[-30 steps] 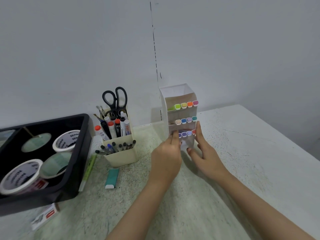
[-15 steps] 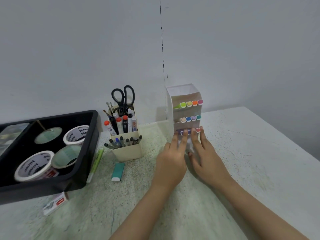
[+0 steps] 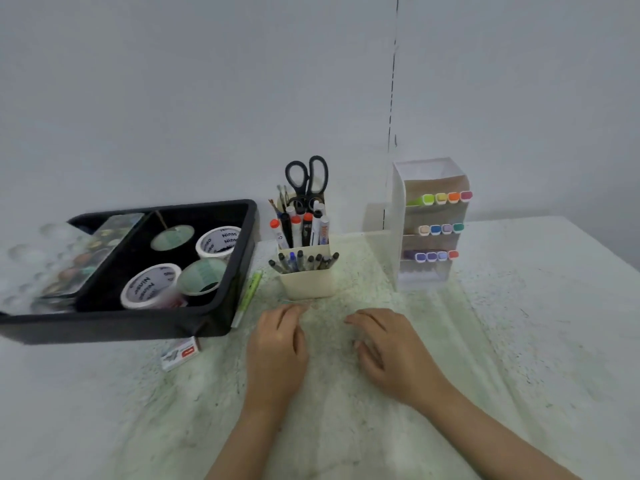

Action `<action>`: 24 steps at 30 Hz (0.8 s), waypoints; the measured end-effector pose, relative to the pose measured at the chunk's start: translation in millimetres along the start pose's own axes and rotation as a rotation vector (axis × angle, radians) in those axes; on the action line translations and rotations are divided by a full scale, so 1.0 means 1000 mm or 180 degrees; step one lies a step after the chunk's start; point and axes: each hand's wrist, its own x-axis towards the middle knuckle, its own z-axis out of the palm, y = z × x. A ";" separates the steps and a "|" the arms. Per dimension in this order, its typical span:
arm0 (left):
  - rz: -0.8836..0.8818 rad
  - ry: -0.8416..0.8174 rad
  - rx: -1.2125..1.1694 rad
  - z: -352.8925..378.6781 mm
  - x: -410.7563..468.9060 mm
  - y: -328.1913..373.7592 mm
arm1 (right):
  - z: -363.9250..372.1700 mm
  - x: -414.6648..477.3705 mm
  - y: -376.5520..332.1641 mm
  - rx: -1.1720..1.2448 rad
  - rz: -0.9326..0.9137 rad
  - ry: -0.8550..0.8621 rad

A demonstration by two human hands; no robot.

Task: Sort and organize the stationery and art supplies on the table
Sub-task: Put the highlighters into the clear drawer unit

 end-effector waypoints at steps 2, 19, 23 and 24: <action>-0.0321 -0.0249 0.0243 -0.009 0.004 -0.010 | 0.009 0.003 -0.001 -0.0081 -0.0028 -0.0217; -0.1200 -0.1184 0.1071 -0.011 0.050 -0.022 | 0.012 0.000 -0.002 -0.0029 0.0069 -0.0378; -0.1352 -0.0727 0.0115 -0.021 0.031 -0.014 | 0.008 0.000 -0.003 0.0134 0.0152 -0.0381; -0.1460 -0.0629 -0.0239 -0.024 0.026 -0.009 | 0.006 0.000 -0.003 0.0212 0.0195 -0.0365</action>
